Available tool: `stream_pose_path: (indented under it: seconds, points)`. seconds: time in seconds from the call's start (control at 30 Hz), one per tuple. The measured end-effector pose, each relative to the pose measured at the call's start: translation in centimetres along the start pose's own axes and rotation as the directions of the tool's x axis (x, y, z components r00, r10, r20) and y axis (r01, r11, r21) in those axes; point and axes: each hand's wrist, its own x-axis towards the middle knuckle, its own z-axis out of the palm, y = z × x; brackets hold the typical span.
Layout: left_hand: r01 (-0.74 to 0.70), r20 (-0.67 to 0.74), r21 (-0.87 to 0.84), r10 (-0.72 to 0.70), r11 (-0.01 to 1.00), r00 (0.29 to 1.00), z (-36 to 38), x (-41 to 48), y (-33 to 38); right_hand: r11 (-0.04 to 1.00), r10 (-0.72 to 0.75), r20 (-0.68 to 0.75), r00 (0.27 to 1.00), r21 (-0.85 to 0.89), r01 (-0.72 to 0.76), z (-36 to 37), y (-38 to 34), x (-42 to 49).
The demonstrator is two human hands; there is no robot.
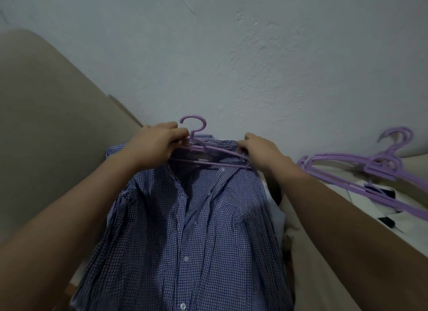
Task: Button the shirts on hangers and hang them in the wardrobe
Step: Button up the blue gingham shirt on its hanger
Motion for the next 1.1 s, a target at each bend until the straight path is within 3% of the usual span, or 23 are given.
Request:
stream_pose_path:
  seconds: [0.27,0.47,0.67,0.77,0.9,1.1]
  points:
    - [0.076,0.113,-0.087,-0.066,0.993,0.991,-2.1,0.6,1.1,0.995,-0.060,-0.004,0.998,-0.075,0.059,-0.5,2.1,-3.0]
    - [0.129,0.094,-0.050,-0.124,0.990,0.988,-2.7,0.1,0.8,0.991,-0.092,-0.046,0.995,-0.097,0.087,-0.8,1.4,-4.0]
    - [0.250,0.067,0.070,-0.255,0.966,0.965,-2.9,0.3,1.8,0.988,-0.083,-0.063,0.995,-0.136,0.073,-1.7,1.3,-4.2]
    - [0.308,0.058,0.223,-0.328,0.925,0.943,-3.2,0.8,2.8,0.987,-0.078,-0.053,0.996,-0.148,0.070,-1.8,1.6,-4.3]
    - [0.327,0.050,0.359,-0.368,0.874,0.928,-3.2,1.1,3.4,0.986,-0.057,-0.117,0.991,-0.163,0.037,-1.8,1.8,-3.9]
    - [0.347,-0.019,0.407,-0.372,0.845,0.928,-1.9,1.8,3.8,0.990,0.003,-0.199,0.980,-0.139,-0.031,-2.3,1.2,-3.3]
